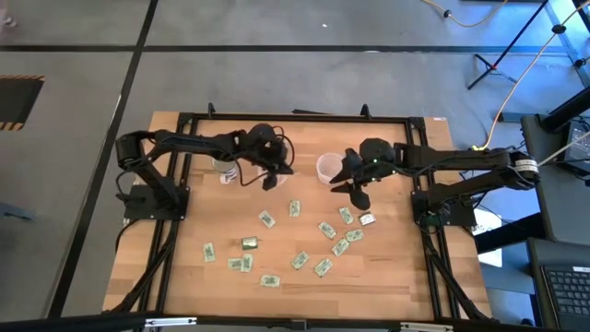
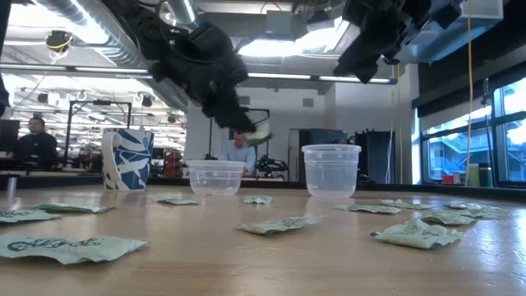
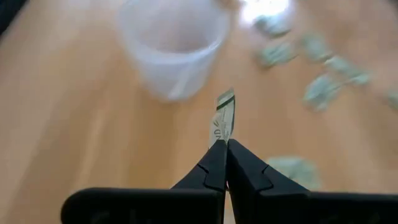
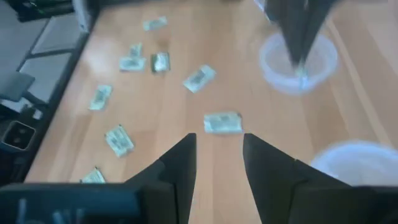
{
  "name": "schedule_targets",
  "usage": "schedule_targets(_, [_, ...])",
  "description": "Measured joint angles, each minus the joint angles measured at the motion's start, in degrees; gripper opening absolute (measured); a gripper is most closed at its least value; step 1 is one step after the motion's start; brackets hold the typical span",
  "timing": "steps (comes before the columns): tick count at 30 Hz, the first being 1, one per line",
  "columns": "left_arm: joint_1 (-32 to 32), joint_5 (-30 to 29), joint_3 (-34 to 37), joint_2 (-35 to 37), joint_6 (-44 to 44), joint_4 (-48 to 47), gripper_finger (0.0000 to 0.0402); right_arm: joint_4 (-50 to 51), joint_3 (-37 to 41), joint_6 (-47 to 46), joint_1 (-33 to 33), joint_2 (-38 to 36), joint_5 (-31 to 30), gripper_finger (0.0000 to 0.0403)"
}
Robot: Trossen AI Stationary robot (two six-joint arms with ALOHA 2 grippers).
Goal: Pick and place items into bin
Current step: Put the green truvia packet into the left transparent bin
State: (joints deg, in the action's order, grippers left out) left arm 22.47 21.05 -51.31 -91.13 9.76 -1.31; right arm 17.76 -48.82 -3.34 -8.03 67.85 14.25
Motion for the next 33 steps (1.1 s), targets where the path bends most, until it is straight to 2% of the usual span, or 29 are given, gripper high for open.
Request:
schedule_targets(5, [0.00,-15.76,-0.07,5.53,0.23,-10.93,0.0002,1.09,0.01,-0.88,0.00,-0.02,-1.01,0.0134])
schedule_targets(8, [-0.36,-20.90,-0.08,7.86,-0.44,-15.30,0.0002,1.05,0.01,-0.84,0.00,-0.02,-1.13,0.0134])
schedule_targets(11, [-0.58,-20.77,-0.08,8.91,-0.71,-18.13,0.0002,0.81,0.27,-0.73,0.00,-0.02,-1.14,0.0134])
schedule_targets(16, [-1.11,-15.85,-0.10,7.51,-1.14,-19.27,0.0003,0.93,0.33,-0.61,0.00,0.24,-1.17,0.0134])
schedule_targets(26, [-1.80,-16.24,-0.08,1.96,-1.58,-19.89,0.0003,0.94,0.33,-0.65,0.00,0.24,-1.27,0.0134])
schedule_targets(33, [-1.80,-16.47,-0.08,1.76,-1.71,-19.51,0.0005,2.44,0.33,-0.59,0.04,0.24,-0.28,0.0134])
